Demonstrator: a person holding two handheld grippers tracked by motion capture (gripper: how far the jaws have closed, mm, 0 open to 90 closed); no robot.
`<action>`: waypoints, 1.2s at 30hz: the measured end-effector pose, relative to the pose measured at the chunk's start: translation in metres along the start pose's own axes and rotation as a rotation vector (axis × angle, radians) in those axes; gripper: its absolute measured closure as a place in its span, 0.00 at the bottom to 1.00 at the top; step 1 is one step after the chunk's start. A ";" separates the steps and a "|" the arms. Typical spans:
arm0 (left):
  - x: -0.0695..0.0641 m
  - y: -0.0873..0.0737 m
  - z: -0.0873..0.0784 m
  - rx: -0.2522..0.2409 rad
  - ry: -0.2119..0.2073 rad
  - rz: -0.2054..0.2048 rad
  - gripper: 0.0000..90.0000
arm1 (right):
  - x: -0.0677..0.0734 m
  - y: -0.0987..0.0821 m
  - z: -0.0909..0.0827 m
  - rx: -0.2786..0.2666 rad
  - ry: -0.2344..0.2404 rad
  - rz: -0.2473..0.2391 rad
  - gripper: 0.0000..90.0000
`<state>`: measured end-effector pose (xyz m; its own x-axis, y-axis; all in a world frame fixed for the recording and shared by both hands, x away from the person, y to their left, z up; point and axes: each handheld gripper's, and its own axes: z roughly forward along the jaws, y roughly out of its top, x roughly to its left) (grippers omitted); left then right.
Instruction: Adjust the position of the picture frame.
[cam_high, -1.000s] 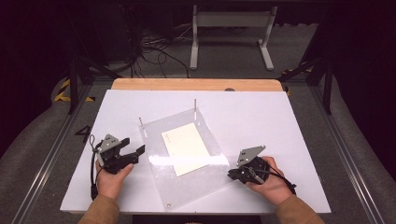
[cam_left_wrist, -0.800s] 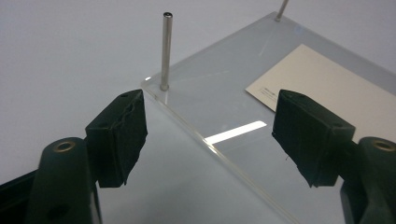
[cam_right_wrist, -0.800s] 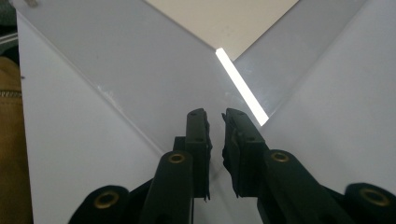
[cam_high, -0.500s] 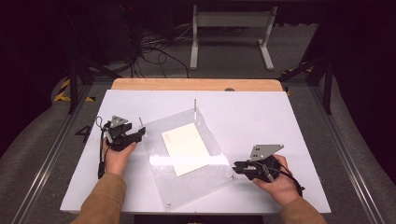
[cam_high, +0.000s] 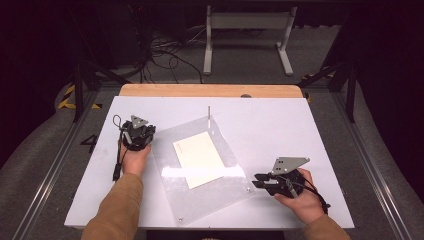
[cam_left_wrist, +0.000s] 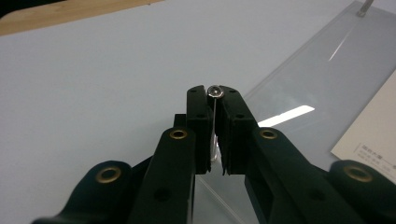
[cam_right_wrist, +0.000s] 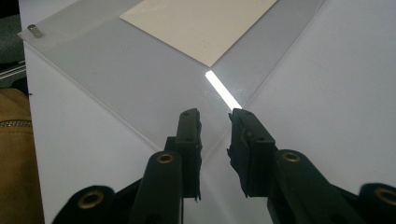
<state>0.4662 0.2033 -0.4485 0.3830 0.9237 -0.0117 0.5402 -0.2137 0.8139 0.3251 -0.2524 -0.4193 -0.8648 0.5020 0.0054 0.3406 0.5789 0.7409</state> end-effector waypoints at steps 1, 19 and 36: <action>0.000 0.000 0.000 0.000 -0.002 0.000 0.94 | 0.000 -0.001 -0.001 -0.001 -0.002 0.000 0.80; -0.034 0.050 0.030 -0.050 -0.082 0.083 0.94 | 0.012 -0.015 -0.024 -0.030 -0.025 0.022 0.80; -0.081 0.066 0.078 -0.007 -0.185 0.141 0.94 | 0.019 -0.026 -0.034 -0.014 -0.033 0.053 0.79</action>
<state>0.5291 0.0896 -0.4395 0.5852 0.8109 -0.0035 0.4672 -0.3336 0.8188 0.2875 -0.2802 -0.4161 -0.8330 0.5528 0.0223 0.3800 0.5424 0.7493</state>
